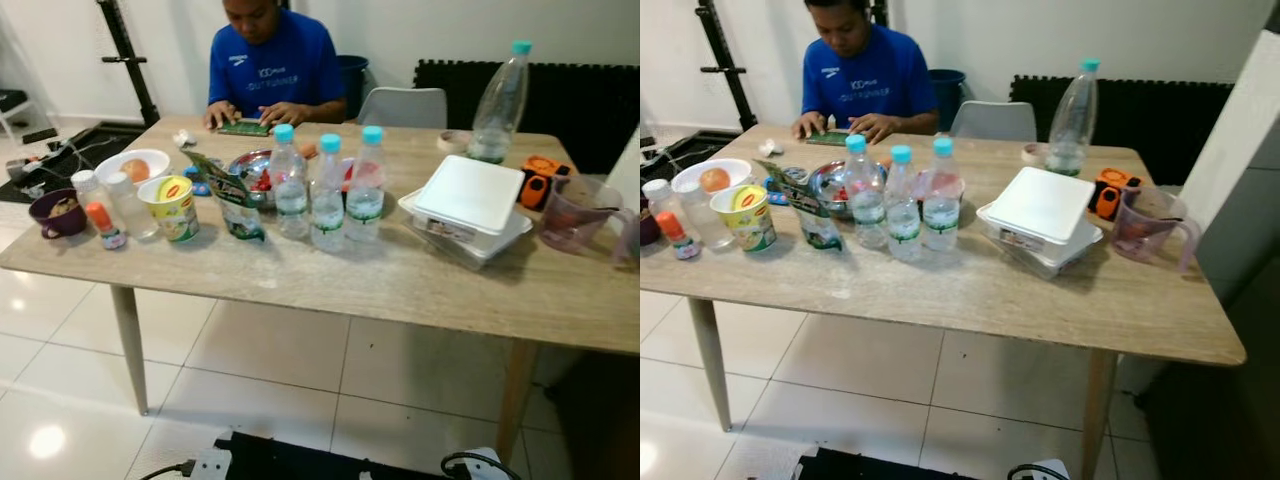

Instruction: Restocking fridge

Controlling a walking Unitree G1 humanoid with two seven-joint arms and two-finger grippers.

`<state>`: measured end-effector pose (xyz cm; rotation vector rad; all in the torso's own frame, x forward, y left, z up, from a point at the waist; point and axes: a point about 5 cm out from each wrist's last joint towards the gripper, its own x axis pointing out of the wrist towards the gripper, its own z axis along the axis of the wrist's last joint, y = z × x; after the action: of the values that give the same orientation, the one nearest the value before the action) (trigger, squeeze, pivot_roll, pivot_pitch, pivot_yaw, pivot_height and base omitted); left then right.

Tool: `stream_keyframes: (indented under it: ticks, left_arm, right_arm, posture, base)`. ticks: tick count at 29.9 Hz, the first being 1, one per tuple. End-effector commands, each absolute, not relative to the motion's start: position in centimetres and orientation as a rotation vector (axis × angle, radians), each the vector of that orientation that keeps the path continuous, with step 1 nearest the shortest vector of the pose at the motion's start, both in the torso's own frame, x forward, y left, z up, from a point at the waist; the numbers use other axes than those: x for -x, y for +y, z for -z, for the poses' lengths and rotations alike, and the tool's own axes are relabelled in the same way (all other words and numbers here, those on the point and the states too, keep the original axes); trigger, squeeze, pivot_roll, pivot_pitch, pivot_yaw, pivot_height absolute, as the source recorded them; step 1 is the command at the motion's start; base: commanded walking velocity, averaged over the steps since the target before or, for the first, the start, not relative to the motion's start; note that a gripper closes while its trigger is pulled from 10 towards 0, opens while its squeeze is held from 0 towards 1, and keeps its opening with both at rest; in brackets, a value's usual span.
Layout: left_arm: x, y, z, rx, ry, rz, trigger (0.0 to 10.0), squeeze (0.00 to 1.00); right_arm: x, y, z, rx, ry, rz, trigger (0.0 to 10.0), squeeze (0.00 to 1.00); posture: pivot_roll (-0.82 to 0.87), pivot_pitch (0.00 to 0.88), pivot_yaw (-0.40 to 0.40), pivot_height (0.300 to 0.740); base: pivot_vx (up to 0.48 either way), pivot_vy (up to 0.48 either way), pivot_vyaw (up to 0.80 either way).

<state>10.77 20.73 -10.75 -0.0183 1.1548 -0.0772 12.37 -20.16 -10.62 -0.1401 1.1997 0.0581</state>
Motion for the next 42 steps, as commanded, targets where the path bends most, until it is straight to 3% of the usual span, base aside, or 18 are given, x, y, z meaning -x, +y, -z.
stream_keyframes:
  ticks: [1, 11, 21, 24, 26, 27, 28, 29, 31, 32, 38, 39, 40, 42]
  left_arm:
    - [-10.6, 20.9, 10.8, 0.01, 1.16, 0.078, 10.0, 0.0]
    - [-10.5, 21.0, 10.8, -0.009, 1.17, 0.061, 10.0, 0.0]
    - [-10.6, 20.8, 10.8, -0.007, 1.169, 0.059, 10.0, 0.0]
    - [-10.6, 20.8, 10.9, -0.009, 1.17, 0.057, 10.0, 0.0]
    - [-10.5, 20.8, 10.9, -0.009, 1.17, 0.057, 10.0, 0.0]
    - [-10.5, 20.8, 10.9, -0.01, 1.171, 0.055, 10.0, 0.0]
    - [-10.5, 20.9, 10.9, -0.011, 1.172, 0.054, 10.0, 0.0]
    - [-10.4, 20.9, 10.9, -0.012, 1.174, 0.054, 10.0, 0.0]
    - [-10.4, 20.9, 10.9, -0.013, 1.175, 0.054, 10.0, 0.0]
    - [-10.4, 21.0, 10.9, -0.015, 1.176, 0.053, 10.0, 0.0]
    - [-10.3, 21.1, 10.9, -0.019, 1.179, 0.052, 10.0, 0.0]
    - [-10.1, 21.1, 10.9, -0.022, 1.182, 0.048, 10.0, 0.0]
    - [-10.1, 21.1, 10.9, -0.024, 1.183, 0.047, 10.0, 0.0]
    - [-10.1, 21.1, 10.9, -0.026, 1.184, 0.042, 10.0, 0.0]
  right_arm:
    - [-12.4, -20.0, 10.6, 0.13, 1.185, -0.052, 10.0, 0.0]
    - [-13.3, -20.2, 10.2, 0.237, 1.107, -0.096, 10.0, 0.0]
    - [-14.3, -19.3, 9.7, 0.265, 0.992, -0.238, 10.0, 0.0]
    - [-23.4, -18.5, 4.6, 0.163, 0.712, -0.419, 10.0, 0.0]
    - [-24.6, -18.0, 3.5, 0.135, 0.657, -0.476, 10.0, 0.0]
    - [-25.5, -17.4, 2.6, 0.097, 0.602, -0.554, 10.0, 0.18]
    - [-26.1, -17.0, 1.8, 0.071, 0.561, -0.608, 10.0, 0.63]
    - [-26.7, -16.6, 1.1, 0.051, 0.524, -0.658, 10.0, 0.76]
    - [-27.0, -16.3, 0.7, 0.04, 0.5, -0.691, 10.0, 0.76]
    - [-27.4, -16.0, 0.1, 0.021, 0.471, -0.733, 10.0, 1.0]
    - [-28.0, -15.4, -1.1, 0.003, 0.425, -0.857, 10.0, 1.0]
    - [-27.8, -15.6, -0.6, 0.098, 0.498, -0.869, 10.0, 1.0]
    - [-27.6, -16.0, 0.0, 0.148, 0.554, -0.842, 10.0, 0.92]
    - [-27.2, -17.0, 0.9, 0.216, 0.641, -0.786, 10.0, 0.92]
  posture:
    - [-0.03, 0.003, -0.022, 0.74]
    - [-0.04, 0.003, -0.027, 0.74]
    - [-0.04, 0.004, -0.03, 0.74]
    - [-0.04, 0.005, -0.031, 0.74]
    - [-0.04, 0.005, -0.031, 0.74]
    - [-0.04, 0.004, -0.031, 0.74]
    - [-0.04, 0.003, -0.031, 0.74]
    - [-0.04, 0.003, -0.031, 0.74]
    - [-0.04, 0.003, -0.031, 0.74]
    - [-0.04, 0.0, -0.031, 0.74]
    - [-0.03, 0.0, -0.036, 0.74]
    - [-0.03, 0.0, -0.04, 0.74]
    - [-0.03, 0.0, -0.042, 0.74]
    - [-0.03, 0.0, -0.045, 0.74]
  base:
    - [0.0, 0.0, 0.0]
    - [0.0, -0.336, 0.0]
    - [0.0, 0.0, 0.0]
    - [0.0, 0.0, 0.0]
    - [0.0, 0.0, 0.0]
    - [0.0, 0.0, 0.0]
    - [0.0, 0.0, 0.0]
    - [0.0, 0.0, 0.0]
    - [0.0, 0.0, 0.0]
    - [0.0, 0.0, 0.0]
    - [0.0, 0.0, 0.0]
    - [0.0, 0.0, 0.0]
    - [0.0, 0.0, 0.0]
    - [0.0, 0.0, 0.0]
